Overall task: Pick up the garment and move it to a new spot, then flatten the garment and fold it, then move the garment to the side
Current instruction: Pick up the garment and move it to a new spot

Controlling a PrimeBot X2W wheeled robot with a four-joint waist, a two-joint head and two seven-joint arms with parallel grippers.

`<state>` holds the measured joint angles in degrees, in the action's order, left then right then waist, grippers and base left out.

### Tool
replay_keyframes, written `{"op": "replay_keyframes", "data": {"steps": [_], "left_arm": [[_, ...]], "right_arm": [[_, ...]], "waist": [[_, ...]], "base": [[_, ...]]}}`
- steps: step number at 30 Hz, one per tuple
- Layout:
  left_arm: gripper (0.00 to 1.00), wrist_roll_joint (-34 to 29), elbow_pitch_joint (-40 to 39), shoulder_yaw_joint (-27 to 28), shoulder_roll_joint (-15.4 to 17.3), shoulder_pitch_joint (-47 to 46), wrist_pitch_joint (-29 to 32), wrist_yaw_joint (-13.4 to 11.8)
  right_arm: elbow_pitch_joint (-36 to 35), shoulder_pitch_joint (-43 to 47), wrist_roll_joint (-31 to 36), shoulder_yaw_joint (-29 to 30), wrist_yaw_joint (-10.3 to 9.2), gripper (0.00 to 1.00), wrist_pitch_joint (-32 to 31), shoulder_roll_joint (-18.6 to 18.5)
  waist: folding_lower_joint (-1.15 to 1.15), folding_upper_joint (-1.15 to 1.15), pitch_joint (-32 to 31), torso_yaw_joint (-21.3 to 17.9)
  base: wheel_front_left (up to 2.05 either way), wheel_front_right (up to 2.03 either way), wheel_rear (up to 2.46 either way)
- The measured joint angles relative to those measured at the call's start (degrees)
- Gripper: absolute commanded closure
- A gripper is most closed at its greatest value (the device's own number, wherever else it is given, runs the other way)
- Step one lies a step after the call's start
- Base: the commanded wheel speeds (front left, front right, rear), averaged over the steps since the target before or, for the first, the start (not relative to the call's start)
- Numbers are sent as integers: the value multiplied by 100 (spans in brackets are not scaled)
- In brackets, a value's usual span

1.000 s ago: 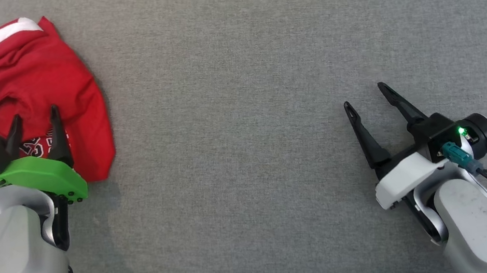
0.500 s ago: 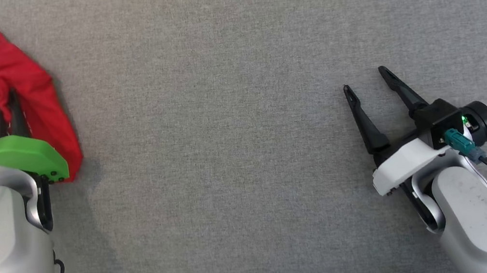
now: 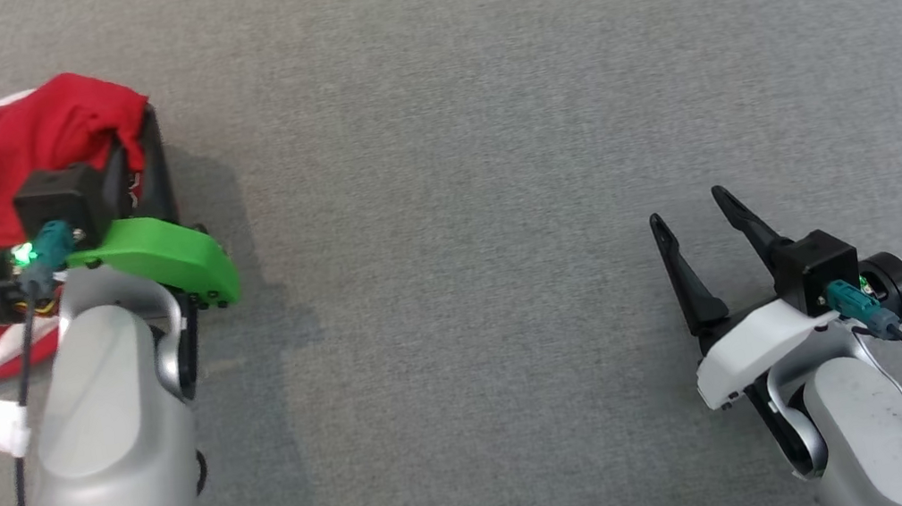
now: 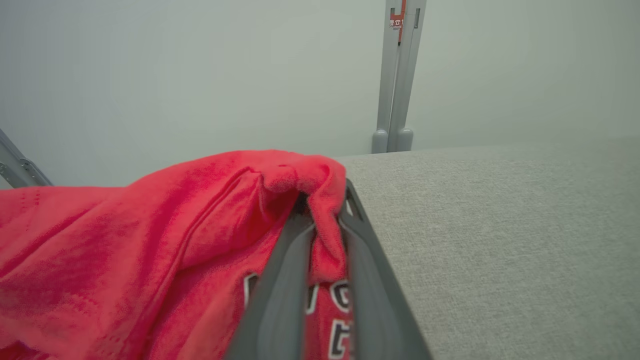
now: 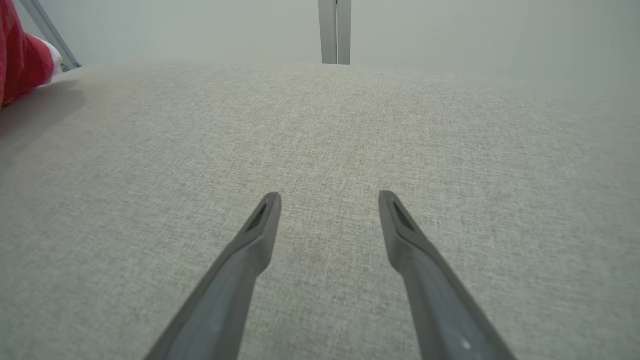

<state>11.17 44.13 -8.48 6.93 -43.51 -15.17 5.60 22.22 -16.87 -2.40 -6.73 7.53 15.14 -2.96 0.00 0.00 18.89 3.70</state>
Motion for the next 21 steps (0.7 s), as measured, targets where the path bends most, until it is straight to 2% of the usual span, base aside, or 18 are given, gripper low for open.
{"op": "replay_keyframes", "data": {"steps": [4,9,16,18,20,21], "left_arm": [[100,-38,10,-353,-256,24,0,92],[100,52,-3,-1005,-398,112,0,147],[100,1134,-579,-2758,-422,331,1,166],[100,1395,-742,-3230,-425,392,1,37],[100,1528,-817,-3472,-427,417,1,-156],[66,1591,-835,-3546,-425,417,0,-258]], "right_arm": [[-40,29,-172,-49,0,0,0,3],[-78,99,-372,-160,0,0,0,8],[-155,151,-531,-292,0,0,0,8],[-164,183,-564,-304,0,0,0,2],[-165,213,-577,-316,0,0,0,8],[-168,221,-604,-311,0,0,0,8]], "waist": [[0,0,-118,-353],[0,0,-233,-838],[0,0,-358,-1553],[0,0,-396,-1742],[0,0,-432,-1889],[0,0,-454,-1956]], "base": [[0,0,0],[0,0,0],[0,0,0],[0,0,0],[0,0,0],[0,0,0]]}}
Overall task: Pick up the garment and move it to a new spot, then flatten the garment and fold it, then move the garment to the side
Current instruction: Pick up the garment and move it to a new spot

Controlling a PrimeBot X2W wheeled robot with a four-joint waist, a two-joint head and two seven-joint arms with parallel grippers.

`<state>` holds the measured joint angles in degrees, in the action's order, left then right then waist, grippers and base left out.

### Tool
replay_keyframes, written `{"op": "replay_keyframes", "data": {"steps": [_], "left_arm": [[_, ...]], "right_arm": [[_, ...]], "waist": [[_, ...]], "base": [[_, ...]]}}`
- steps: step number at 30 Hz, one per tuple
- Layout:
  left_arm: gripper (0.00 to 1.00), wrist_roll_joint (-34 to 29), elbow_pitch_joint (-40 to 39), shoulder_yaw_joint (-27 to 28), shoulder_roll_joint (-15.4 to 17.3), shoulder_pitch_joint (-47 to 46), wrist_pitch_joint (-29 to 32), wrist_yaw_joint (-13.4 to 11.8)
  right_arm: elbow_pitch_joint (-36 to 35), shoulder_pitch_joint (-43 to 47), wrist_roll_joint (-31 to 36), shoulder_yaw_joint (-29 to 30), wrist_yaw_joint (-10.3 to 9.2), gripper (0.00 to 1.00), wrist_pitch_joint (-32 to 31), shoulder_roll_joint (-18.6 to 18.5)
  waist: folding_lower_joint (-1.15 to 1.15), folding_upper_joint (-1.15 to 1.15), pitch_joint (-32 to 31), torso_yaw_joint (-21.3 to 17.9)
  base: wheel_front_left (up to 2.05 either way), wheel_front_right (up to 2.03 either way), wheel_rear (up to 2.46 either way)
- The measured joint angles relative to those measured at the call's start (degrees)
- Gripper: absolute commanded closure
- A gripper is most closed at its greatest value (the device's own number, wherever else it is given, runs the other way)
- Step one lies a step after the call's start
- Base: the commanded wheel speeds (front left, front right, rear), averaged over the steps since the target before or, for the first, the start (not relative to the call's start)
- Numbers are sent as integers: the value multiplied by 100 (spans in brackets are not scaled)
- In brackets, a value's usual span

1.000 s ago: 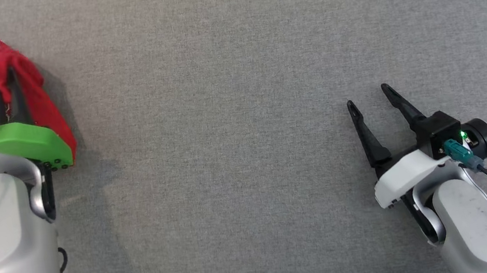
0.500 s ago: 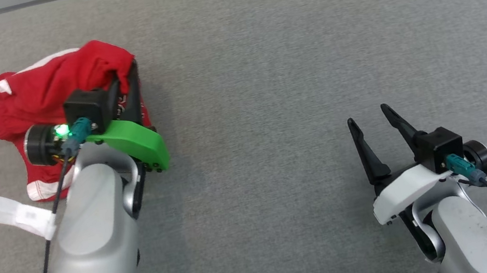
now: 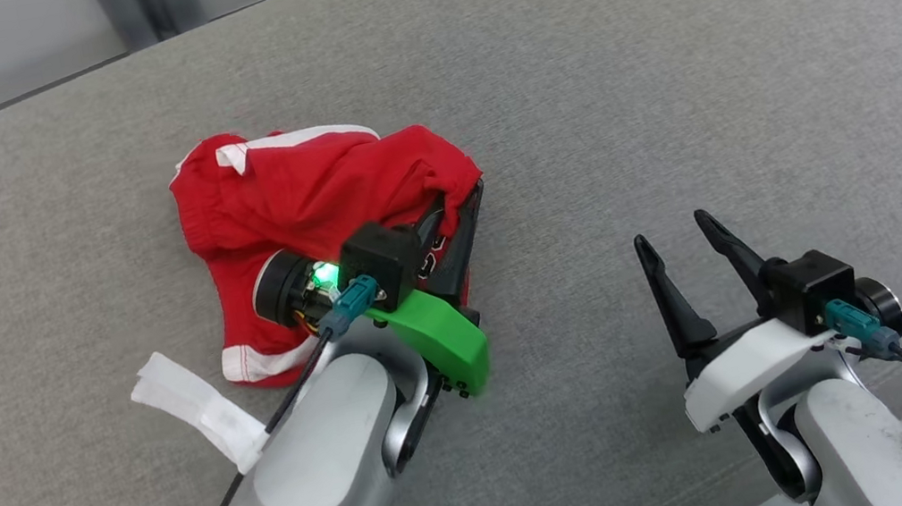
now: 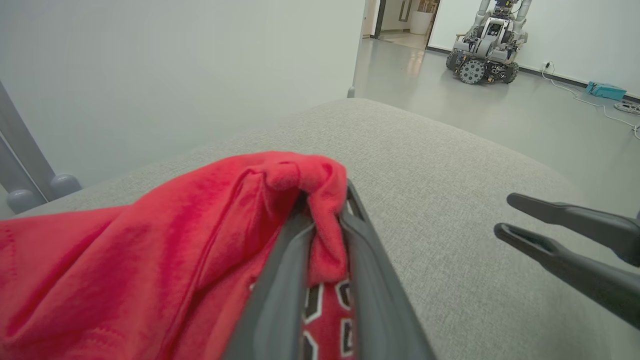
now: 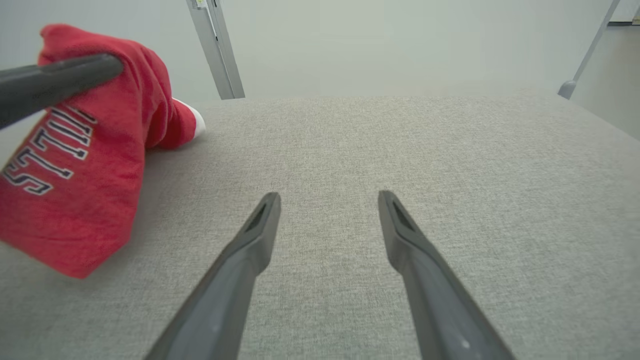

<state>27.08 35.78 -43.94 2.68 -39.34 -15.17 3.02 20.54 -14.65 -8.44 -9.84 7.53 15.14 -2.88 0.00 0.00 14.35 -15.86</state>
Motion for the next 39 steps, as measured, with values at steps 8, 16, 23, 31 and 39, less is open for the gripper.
{"op": "replay_keyframes", "data": {"steps": [8,16,23,31,39], "left_arm": [[0,-51,210,381,33,263,0,-446],[0,-408,-414,1900,514,1573,0,-761],[0,-920,-1185,3163,545,2958,0,-802],[0,-1337,-1793,4088,175,3947,0,-517],[0,-1592,-1803,4310,26,4176,-1,-220]], "right_arm": [[-142,21,-87,88,0,0,0,-2],[-169,159,-46,53,0,0,0,4],[-120,341,58,108,0,0,0,3],[-22,602,102,76,0,0,0,3],[121,664,145,-7,0,0,0,3]], "waist": [[0,0,-196,-28],[0,0,-468,318],[-1,0,-832,645],[-1,0,-1199,957],[-1,0,-1304,1157]], "base": [[0,0,0],[0,0,0],[0,0,0],[0,0,0],[0,0,0]]}}
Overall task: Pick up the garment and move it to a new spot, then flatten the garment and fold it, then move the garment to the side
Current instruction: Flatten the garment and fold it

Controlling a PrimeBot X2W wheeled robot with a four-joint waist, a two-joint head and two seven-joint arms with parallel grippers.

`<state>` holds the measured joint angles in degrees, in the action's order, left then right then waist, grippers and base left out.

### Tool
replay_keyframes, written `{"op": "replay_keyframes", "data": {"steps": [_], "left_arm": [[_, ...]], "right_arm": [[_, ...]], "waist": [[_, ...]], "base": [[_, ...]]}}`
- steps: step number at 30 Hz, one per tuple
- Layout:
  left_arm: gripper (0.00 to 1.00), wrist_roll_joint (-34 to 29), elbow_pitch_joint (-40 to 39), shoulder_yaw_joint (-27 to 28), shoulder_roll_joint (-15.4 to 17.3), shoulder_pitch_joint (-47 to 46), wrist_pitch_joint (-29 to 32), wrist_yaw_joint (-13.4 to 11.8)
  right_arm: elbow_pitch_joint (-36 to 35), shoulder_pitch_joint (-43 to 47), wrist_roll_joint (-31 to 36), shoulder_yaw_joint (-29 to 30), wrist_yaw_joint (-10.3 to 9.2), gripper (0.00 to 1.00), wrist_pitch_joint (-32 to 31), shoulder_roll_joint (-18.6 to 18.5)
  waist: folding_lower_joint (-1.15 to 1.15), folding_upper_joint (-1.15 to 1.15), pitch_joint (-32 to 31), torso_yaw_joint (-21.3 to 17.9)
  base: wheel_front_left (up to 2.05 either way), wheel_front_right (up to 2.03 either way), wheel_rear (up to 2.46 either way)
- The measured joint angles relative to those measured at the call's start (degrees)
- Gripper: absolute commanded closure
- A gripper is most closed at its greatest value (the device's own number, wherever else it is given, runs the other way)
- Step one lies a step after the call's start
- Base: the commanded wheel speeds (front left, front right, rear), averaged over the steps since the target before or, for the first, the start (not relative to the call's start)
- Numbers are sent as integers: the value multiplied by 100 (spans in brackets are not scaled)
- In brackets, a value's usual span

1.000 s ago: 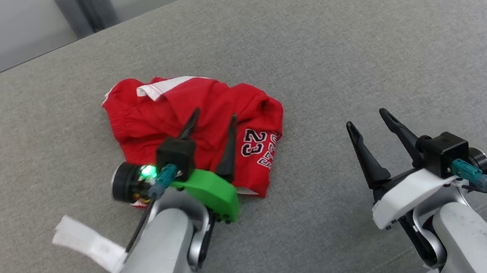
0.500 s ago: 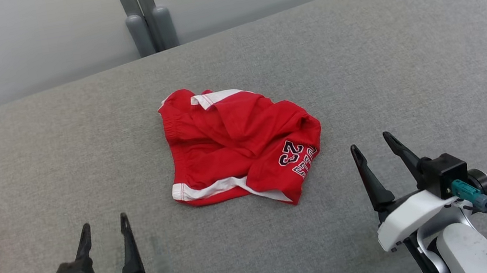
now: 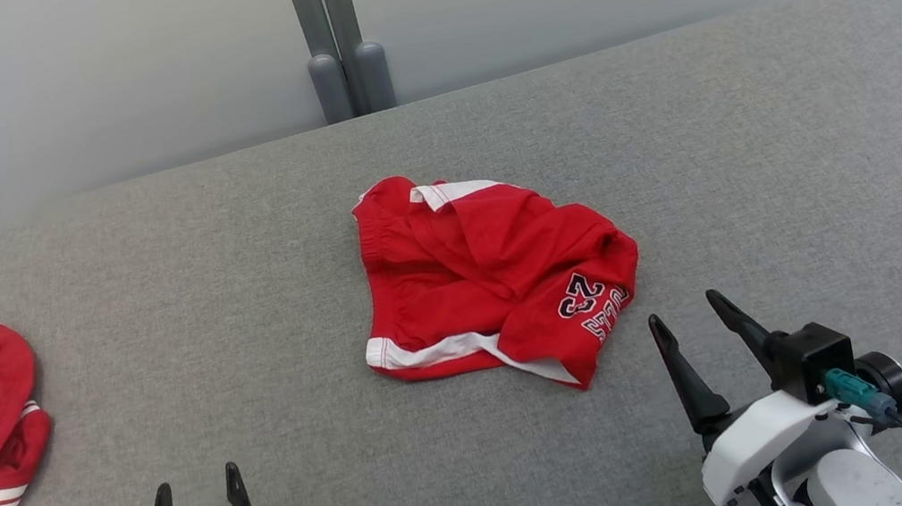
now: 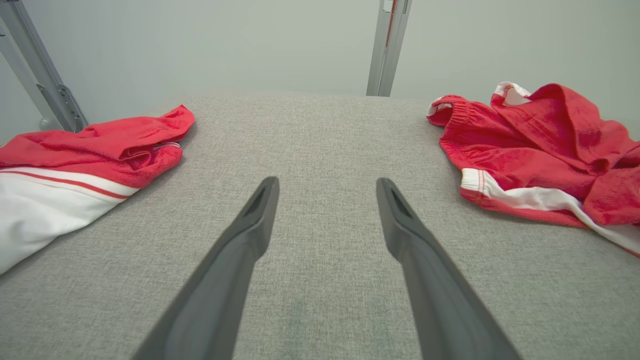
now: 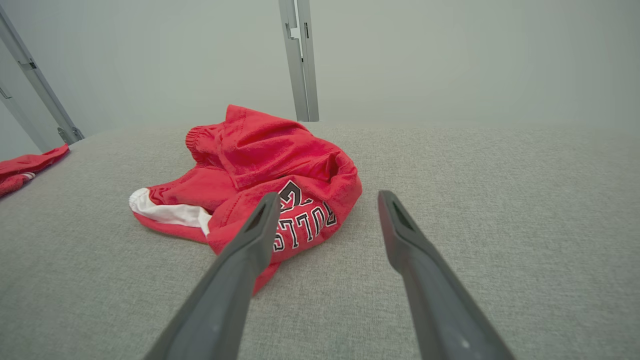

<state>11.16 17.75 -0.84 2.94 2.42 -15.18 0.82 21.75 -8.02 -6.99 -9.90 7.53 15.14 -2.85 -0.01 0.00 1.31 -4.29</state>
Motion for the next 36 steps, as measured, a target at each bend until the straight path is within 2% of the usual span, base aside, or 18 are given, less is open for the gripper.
{"op": "replay_keyframes", "data": {"steps": [4,10,16,23,27,28,29,30,31,32,36], "left_arm": [[0,37,75,-135,-8,-83,1,63],[0,223,89,-417,-11,-509,0,22],[0,335,158,-687,-16,-709,0,15],[0,444,221,-753,-14,-722,1,-34],[0,528,213,-777,-15,-726,1,-81],[0,545,213,-781,-14,-728,0,-83],[0,550,211,-788,-14,-735,1,-87],[0,556,212,-797,-14,-747,1,-90],[0,579,212,-803,-15,-767,1,-90],[0,588,215,-812,-15,-786,1,-90],[0,605,278,-853,-15,-830,1,-90]], "right_arm": [[8,-45,16,-158,0,0,0,-2],[108,-458,170,-786,0,0,0,0],[648,-1074,647,-1251,0,0,0,3],[1690,-1397,1179,-1091,0,0,-1,4],[1812,-1463,1322,-947,0,0,-1,0],[1837,-1467,1371,-916,0,4,0,0],[1870,-1469,1406,-899,0,29,0,0],[1898,-1471,1427,-881,0,40,0,0],[1928,-1479,1428,-866,0,75,0,2],[1976,-1497,1436,-848,0,98,0,3],[2069,-1562,1411,-810,0,100,0,1]], "waist": [[0,0,84,-15],[0,0,359,-8],[0,0,626,171],[0,0,803,463],[0,0,874,531],[0,0,890,537],[0,0,902,537],[0,0,910,534],[0,0,918,529],[0,0,928,524],[0,0,956,523]], "base": [[0,0,0],[0,0,0],[0,0,0],[0,0,0],[0,0,0],[0,0,0],[0,0,0],[0,0,0],[0,0,0],[0,0,0],[0,0,0]]}}
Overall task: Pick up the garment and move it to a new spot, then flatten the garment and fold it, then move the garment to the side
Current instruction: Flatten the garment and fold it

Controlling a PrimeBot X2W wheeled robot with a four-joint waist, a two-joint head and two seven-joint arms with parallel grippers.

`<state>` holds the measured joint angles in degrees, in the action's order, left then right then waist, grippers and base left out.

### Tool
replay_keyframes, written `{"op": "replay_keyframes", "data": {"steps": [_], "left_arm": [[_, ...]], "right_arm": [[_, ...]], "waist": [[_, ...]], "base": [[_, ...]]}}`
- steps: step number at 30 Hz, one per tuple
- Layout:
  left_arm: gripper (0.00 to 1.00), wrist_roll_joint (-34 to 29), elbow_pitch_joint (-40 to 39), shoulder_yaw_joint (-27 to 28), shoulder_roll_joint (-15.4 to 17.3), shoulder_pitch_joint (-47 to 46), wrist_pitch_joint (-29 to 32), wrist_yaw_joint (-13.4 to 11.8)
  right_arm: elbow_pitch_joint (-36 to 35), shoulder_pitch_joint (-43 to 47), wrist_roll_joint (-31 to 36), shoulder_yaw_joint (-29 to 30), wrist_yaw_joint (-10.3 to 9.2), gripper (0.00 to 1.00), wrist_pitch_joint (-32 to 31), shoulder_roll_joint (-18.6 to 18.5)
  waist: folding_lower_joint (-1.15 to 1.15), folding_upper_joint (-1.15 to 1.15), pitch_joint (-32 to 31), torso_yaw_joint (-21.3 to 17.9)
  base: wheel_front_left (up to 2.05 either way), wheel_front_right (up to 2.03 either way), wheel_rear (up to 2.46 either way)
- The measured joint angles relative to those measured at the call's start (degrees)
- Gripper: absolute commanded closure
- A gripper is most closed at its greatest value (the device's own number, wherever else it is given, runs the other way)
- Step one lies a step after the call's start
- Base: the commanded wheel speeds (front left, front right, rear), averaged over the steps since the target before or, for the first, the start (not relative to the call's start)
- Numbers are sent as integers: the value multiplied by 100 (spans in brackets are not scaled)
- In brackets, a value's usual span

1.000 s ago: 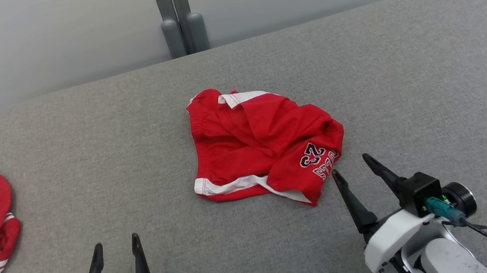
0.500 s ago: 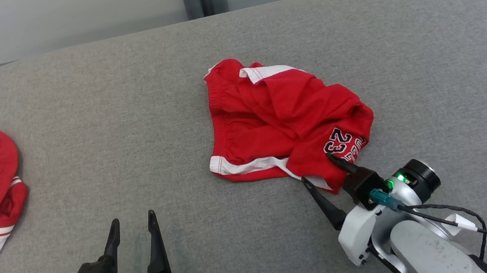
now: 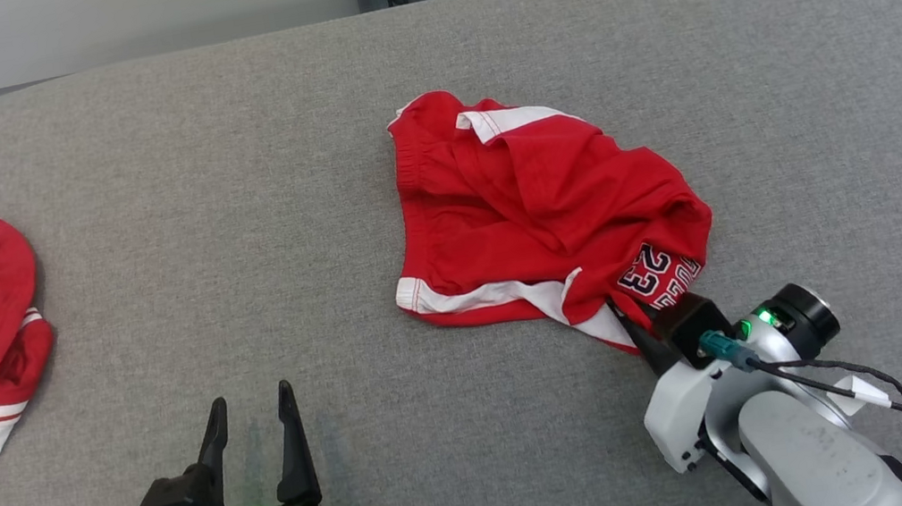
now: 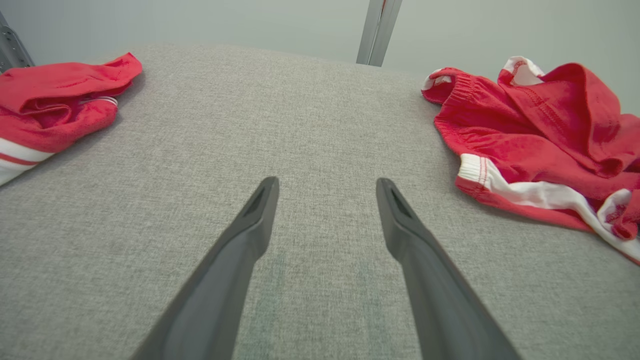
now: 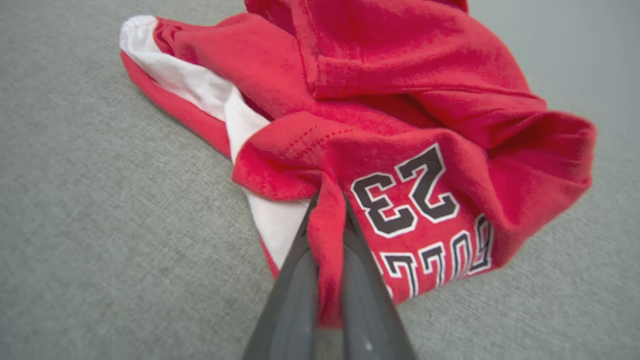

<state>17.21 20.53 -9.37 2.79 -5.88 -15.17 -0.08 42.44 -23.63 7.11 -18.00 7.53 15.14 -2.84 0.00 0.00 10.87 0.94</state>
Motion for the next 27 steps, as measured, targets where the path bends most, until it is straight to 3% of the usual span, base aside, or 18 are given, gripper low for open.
{"op": "replay_keyframes", "data": {"steps": [5,10,11,12,14,20,27], "left_arm": [[0,13,21,15,0,-4,0,1],[0,-25,19,54,-1,29,0,10],[0,-44,20,60,0,41,0,20],[0,-55,21,57,1,50,-1,37],[0,-63,23,38,1,56,0,60],[0,-123,49,-65,1,48,0,121],[0,21,176,-572,0,-40,0,388]], "right_arm": [[-622,-15,-635,380,1,100,0,9],[-1350,241,-2184,1505,0,100,0,8],[-1333,332,-2418,1755,0,58,0,2],[-1256,387,-2547,1933,0,0,-1,0],[-979,499,-2873,2354,0,0,-1,3],[-719,726,-2683,3389,-4,0,0,-4],[-995,838,-2241,3371,-4,0,0,0]], "waist": [[0,0,-27,-12],[0,0,-130,-130],[0,0,-154,-167],[0,0,-172,-199],[0,0,-219,-285],[0,0,-289,-548],[0,0,-246,-841]], "base": [[0,0,0],[0,0,0],[0,0,0],[0,0,0],[0,0,0],[0,0,0],[0,0,0]]}}
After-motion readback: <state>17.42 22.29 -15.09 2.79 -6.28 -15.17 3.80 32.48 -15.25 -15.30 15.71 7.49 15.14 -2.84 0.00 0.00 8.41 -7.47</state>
